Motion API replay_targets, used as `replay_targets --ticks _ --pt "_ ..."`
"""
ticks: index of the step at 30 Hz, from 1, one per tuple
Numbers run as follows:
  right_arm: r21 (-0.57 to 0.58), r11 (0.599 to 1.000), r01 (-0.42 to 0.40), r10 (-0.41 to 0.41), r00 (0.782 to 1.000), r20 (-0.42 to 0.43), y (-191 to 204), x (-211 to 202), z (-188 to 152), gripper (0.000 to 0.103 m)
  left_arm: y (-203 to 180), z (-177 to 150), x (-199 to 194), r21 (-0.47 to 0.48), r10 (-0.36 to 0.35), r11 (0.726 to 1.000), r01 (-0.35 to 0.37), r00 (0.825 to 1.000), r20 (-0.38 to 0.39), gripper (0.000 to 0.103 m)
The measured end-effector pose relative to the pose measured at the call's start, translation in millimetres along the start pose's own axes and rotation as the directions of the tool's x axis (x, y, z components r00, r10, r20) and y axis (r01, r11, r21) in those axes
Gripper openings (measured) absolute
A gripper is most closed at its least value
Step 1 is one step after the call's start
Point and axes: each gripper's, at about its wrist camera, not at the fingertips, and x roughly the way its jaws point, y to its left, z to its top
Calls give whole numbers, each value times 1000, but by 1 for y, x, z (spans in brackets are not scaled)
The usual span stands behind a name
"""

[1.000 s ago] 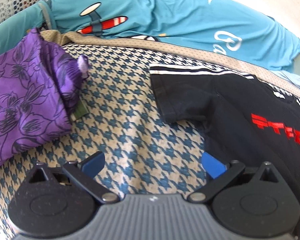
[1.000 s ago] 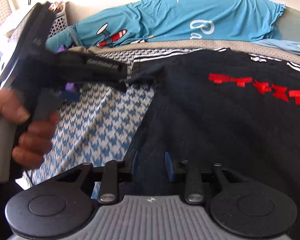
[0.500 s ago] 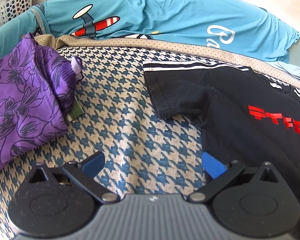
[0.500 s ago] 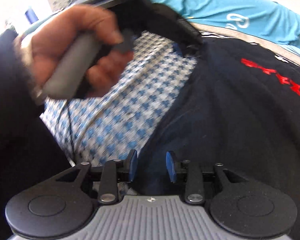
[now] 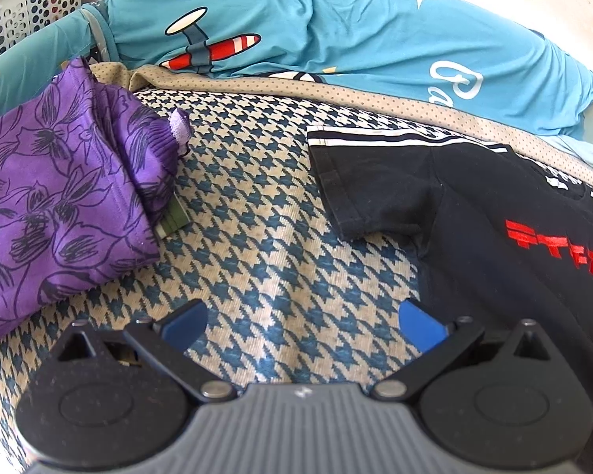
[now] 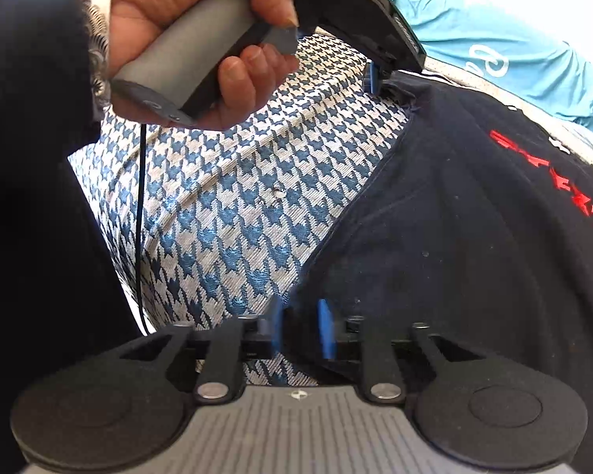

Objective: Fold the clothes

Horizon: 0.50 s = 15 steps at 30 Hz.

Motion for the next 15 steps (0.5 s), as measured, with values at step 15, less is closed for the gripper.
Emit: replay_targets --ticks 15 --pt "-11 988 -156 156 988 11 30 1 8 8 -10 2 -1 23 7 1000 -7 1000 14 103"
